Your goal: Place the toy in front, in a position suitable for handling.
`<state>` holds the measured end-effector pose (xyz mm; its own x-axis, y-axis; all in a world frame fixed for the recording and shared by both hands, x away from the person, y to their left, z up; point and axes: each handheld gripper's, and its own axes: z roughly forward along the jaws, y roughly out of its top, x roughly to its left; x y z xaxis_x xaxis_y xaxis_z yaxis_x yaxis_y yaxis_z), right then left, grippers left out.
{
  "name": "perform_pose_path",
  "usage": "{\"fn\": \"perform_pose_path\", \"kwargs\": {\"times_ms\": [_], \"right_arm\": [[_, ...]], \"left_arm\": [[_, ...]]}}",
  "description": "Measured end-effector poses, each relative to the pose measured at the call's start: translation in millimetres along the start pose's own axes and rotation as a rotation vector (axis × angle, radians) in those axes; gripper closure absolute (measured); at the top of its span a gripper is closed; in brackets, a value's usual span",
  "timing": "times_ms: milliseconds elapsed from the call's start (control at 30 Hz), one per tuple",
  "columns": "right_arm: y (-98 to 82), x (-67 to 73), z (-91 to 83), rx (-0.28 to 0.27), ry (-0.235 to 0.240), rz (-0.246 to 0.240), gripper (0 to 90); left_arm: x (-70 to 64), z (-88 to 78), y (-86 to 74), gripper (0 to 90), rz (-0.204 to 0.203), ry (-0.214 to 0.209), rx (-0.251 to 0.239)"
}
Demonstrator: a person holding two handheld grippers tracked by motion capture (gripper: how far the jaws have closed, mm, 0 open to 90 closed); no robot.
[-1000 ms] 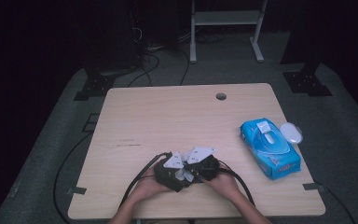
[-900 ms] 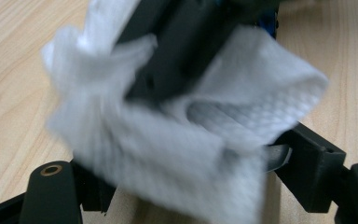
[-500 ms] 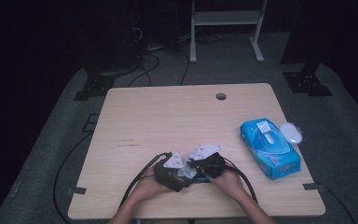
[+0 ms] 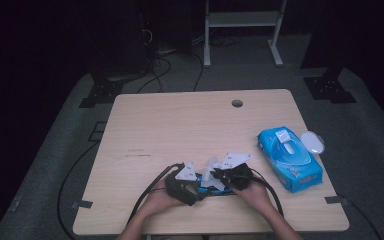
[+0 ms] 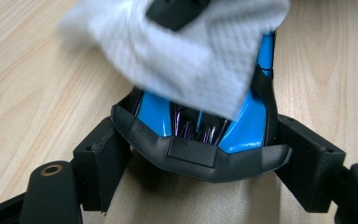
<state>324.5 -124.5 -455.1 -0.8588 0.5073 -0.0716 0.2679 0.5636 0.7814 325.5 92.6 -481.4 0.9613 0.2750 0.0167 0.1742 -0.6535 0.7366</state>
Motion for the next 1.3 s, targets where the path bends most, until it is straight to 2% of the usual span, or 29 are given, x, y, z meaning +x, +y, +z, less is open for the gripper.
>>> {"fn": "perform_pose_path", "kwargs": {"times_ms": [67, 133, 267, 333, 367, 467, 633, 833, 933, 967, 1000, 1033, 1133, 1300], "right_arm": [[2.2, 2.9, 2.5, 0.003, -0.002, -0.019, 84.9], [-0.4, -0.7, 0.0, 0.001, 0.004, -0.003, 84.8], [-15.6, -14.3, -12.5, 0.023, -0.037, 0.022, 84.8], [-20.6, -18.1, -16.7, 0.009, -0.036, 0.038, 84.8], [-26.7, -22.9, -24.6, 0.007, -0.048, 0.055, 84.8], [-31.1, -26.4, -31.0, 0.009, -0.062, 0.070, 84.8], [-33.8, -23.9, -35.1, 0.022, -0.067, 0.050, 84.8], [-43.4, -25.2, -42.3, 0.034, -0.070, 0.078, 84.8], [-40.1, -22.7, -39.8, 0.021, -0.060, 0.074, 84.8], [-35.3, -18.8, -34.9, 0.008, -0.036, 0.068, 84.8], [-35.3, -18.8, -34.9, 0.008, -0.036, 0.068, 84.8], [-32.5, -15.0, -30.6, 0.009, -0.039, 0.040, 84.8], [-34.6, -19.2, -32.4, 0.012, -0.020, 0.066, 84.9], [-41.4, -26.1, -40.7, 0.029, -0.041, 0.090, 84.9]], "left_arm": [[-0.2, -0.1, -0.3, 23.5, 0.001, 0.001, -0.002], [-0.5, -0.1, -0.5, 23.5, -0.003, 0.002, -0.004], [-0.5, -0.1, -0.5, 23.6, -0.003, 0.002, -0.003], [-0.3, 0.0, -0.5, 23.5, -0.003, 0.001, -0.004], [0.0, 0.0, -0.5, 23.5, -0.004, -0.001, -0.003], [0.0, 0.0, -0.3, 23.5, -0.003, 0.000, -0.001], [-0.2, -0.1, -0.4, 23.5, -0.004, 0.001, 0.000], [0.2, 0.0, -0.2, 23.5, -0.003, -0.002, 0.000], [0.2, 0.1, -0.2, 23.5, -0.003, -0.002, 0.000], [0.2, 0.1, -0.3, 23.5, -0.003, -0.002, 0.000], [0.2, 0.1, -0.3, 23.5, -0.003, -0.002, 0.000], [0.3, 0.0, -0.6, 23.5, -0.004, -0.002, -0.003], [0.3, 0.0, -0.6, 23.5, -0.004, -0.003, -0.003], [0.2, 0.2, -0.6, 23.5, -0.005, -0.002, -0.004]]}}
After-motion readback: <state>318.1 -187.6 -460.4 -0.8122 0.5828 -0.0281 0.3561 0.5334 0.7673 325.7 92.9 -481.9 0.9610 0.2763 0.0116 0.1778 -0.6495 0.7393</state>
